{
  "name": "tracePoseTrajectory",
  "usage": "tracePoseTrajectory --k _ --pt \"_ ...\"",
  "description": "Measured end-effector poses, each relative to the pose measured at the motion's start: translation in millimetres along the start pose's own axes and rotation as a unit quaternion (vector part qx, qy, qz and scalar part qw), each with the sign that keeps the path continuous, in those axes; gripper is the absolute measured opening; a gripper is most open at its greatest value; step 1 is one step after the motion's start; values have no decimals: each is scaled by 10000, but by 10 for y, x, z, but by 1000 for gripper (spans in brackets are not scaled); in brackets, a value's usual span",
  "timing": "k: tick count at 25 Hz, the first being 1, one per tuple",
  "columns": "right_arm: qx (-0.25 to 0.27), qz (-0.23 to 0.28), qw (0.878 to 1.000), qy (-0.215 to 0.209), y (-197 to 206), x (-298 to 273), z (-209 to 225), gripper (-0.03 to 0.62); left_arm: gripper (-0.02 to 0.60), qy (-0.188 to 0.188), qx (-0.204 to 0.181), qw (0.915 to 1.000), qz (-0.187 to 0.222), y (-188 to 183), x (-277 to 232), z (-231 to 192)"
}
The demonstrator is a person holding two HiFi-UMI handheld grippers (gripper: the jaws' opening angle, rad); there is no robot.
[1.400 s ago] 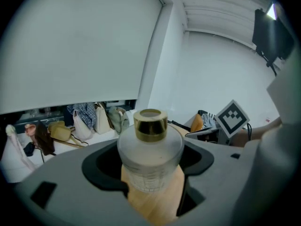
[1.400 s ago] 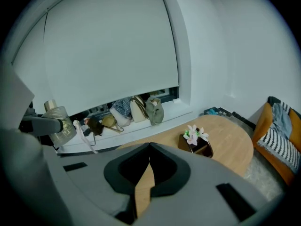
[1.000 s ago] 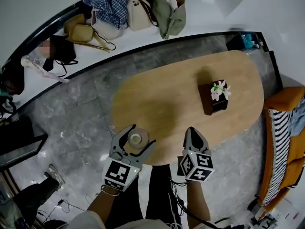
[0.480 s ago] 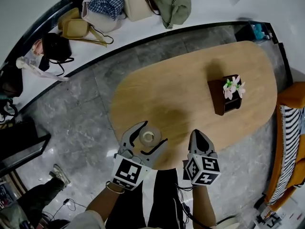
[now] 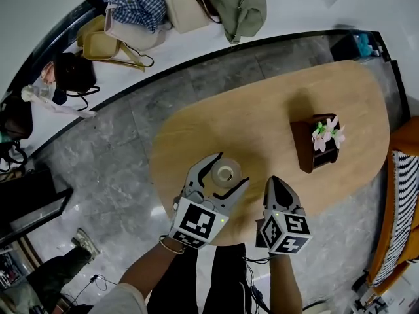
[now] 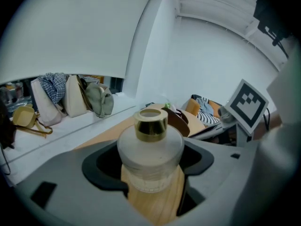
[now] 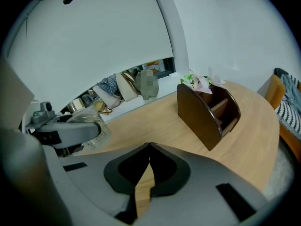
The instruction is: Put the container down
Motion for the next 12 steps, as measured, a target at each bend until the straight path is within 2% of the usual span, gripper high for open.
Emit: tracePoseTrajectory --k 12 --pt "94 51 9999 -108 -287 -435 163 23 336 -261 -322 9991 -105 -170 -720 -429"
Point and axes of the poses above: the fingertips, and each gripper's own axes: x backward along the fingers, z to its right, y out of its underside, the point moved 8 cm from there along x, backward along the fingers, and after that the axes turned 10 degrees about x, right-handed, at the moved point
